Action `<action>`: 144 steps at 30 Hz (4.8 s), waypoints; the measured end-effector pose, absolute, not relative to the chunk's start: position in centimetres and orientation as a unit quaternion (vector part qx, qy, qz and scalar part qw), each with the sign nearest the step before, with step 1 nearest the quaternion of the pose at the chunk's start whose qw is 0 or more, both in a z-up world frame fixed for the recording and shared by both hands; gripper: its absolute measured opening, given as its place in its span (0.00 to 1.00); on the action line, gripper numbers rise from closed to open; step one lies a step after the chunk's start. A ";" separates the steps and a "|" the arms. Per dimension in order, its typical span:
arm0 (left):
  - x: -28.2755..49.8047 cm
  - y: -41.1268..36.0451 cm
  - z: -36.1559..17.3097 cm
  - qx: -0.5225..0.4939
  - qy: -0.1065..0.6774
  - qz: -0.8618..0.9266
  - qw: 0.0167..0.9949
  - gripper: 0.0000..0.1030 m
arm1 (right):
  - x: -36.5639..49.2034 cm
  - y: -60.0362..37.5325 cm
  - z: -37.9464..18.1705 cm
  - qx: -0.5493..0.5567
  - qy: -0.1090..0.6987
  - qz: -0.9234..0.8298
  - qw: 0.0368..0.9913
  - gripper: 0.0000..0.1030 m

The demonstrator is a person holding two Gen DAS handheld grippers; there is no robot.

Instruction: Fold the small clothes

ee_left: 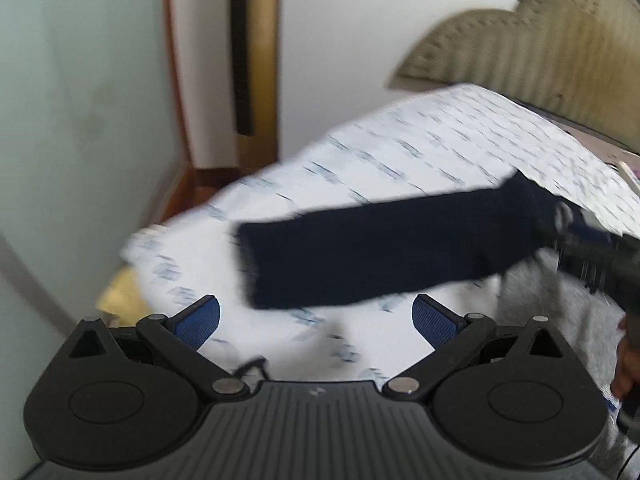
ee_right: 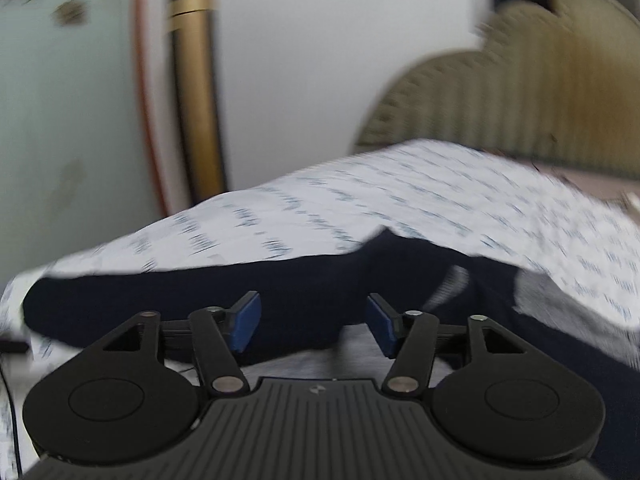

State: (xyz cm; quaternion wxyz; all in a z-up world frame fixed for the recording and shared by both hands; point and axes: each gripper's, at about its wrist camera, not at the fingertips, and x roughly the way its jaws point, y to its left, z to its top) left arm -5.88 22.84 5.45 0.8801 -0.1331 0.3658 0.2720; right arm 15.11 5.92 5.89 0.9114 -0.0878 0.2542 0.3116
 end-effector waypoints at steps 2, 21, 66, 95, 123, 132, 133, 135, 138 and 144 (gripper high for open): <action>-7.1 23.3 7.0 -0.122 0.354 0.289 0.881 1.00 | 14.0 7.2 5.8 -0.121 0.242 0.325 0.906 0.68; -5.0 30.0 0.8 -0.409 0.367 0.176 0.817 1.00 | 7.7 11.2 4.4 -0.254 0.171 0.394 0.867 0.74; 10.9 28.2 10.5 -0.138 0.146 0.331 0.922 0.04 | 14.2 -13.5 3.3 -0.020 0.296 0.110 0.949 0.80; 20.8 -9.7 1.5 0.045 0.344 -0.121 0.930 0.10 | 8.5 -27.9 2.6 0.164 0.246 -0.056 0.953 0.80; 10.8 6.8 3.2 0.001 0.324 -0.041 0.945 0.93 | 21.6 -25.5 -1.5 0.355 0.339 0.084 0.867 0.17; 11.5 6.9 2.9 0.013 0.326 -0.028 0.945 0.94 | 17.5 -27.7 2.4 0.253 0.269 -0.003 0.929 0.16; 11.7 6.9 2.6 0.011 0.331 -0.024 0.943 0.94 | 17.6 -27.8 2.1 0.244 0.281 -0.010 0.928 0.20; 12.0 7.1 1.9 0.002 0.341 -0.020 0.940 0.94 | 18.3 -28.1 1.1 0.228 0.318 -0.014 0.920 0.30; 12.0 7.5 1.4 0.004 0.351 -0.005 0.936 0.93 | 17.1 -27.9 1.2 0.203 0.303 -0.045 0.930 0.39; 11.4 7.7 1.1 0.010 0.363 -0.002 0.932 0.94 | 15.3 -25.6 1.5 0.137 0.305 -0.038 0.942 0.48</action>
